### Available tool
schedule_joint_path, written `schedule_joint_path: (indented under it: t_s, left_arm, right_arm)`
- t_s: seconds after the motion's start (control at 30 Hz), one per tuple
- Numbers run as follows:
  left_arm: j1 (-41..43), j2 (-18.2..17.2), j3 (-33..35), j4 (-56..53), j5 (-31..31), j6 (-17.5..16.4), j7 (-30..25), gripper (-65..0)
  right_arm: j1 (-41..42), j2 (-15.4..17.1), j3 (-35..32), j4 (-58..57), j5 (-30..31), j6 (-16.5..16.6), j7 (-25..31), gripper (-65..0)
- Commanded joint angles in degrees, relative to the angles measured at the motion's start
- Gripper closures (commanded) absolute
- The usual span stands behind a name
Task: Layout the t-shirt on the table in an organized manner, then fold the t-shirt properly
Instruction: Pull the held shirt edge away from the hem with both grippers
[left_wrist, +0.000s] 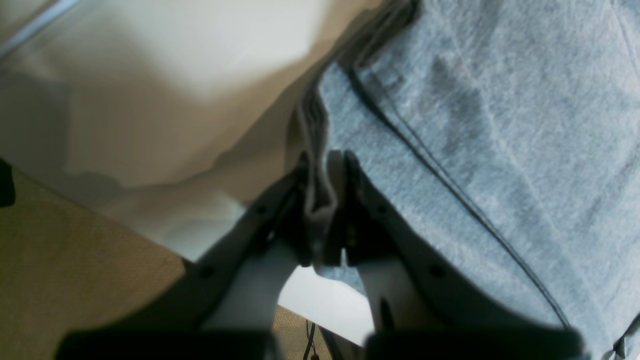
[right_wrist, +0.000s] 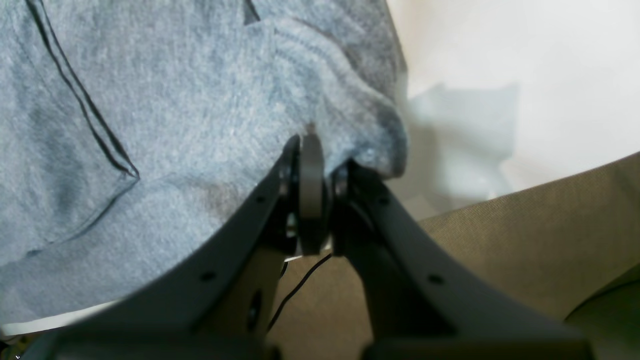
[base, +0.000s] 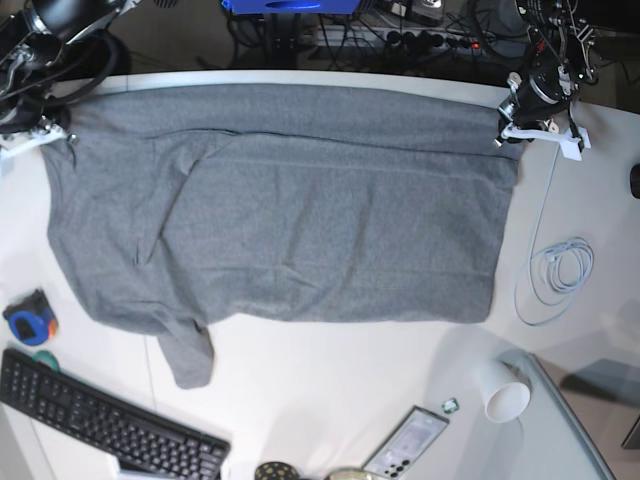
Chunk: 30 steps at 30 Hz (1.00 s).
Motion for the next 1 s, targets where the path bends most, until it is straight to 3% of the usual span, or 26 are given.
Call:
schedule_joint_path:
  t_s: [0.0, 0.43, 0.5, 0.6, 0.63, 0.67, 0.77, 0.83, 0.9, 0.97]
  left_arm:
    - [0.1, -0.6, -0.2, 1.2, -0.1, 0.2, -0.9, 0.0]
    - [0.3, -0.6, -0.2, 1.2, -0.1, 0.2, -0.8, 0.0]
    - [0.3, -0.4, -0.4, 1.2, -0.1, 0.4, -0.8, 0.0]
    - [0.3, 0.4, -0.5, 1.2, -0.1, 0.4, -0.8, 0.0]
    - [0.3, 0.5, -0.5, 1.2, -0.1, 0.4, -0.8, -5.4]
    - [0.3, 0.6, -0.5, 1.1, -0.1, 0.4, -0.8, -15.1]
    - [0.3, 0.6, -0.5, 0.9, -0.1, 0.4, -0.8, -40.2]
    - [0.3, 0.5, -0.6, 0.9, -0.1, 0.4, -0.8, -51.2]
    - [0.3, 0.6, -2.7, 0.8, -0.1, 0.4, -0.8, -57.4]
    - [0.2, 0.6, -5.5, 0.8, -0.1, 0.4, -0.8, -57.8]
  right_arm:
    - [0.2, 0.8, 0.1, -0.3, 0.4, 0.0, 0.6, 0.0]
    - [-1.1, 0.7, 0.5, -2.2, 0.4, 0.0, 2.9, -1.7]
    - [-1.1, 0.7, 0.6, -2.1, 0.4, 0.0, 2.9, -9.6]
    - [-1.1, 0.7, 0.6, -2.1, 0.4, 0.0, 2.9, -27.5]
    - [-1.1, 0.7, 0.6, -2.0, 0.4, 0.0, 2.9, -33.0]
    - [-1.1, 0.7, 0.7, -1.9, 0.4, 0.0, 3.0, -36.9]
    - [-1.1, 0.7, 0.8, -1.8, 0.4, 0.0, 3.0, -38.3]
    - [-1.2, 0.9, 0.8, -1.8, 0.4, 0.0, 3.2, -38.6]
    - [-1.6, 0.9, 1.2, -1.3, 0.4, 0.0, 4.7, -38.7]
    - [-2.7, 0.6, 2.3, 0.5, 0.5, 0.3, 6.1, -38.9]
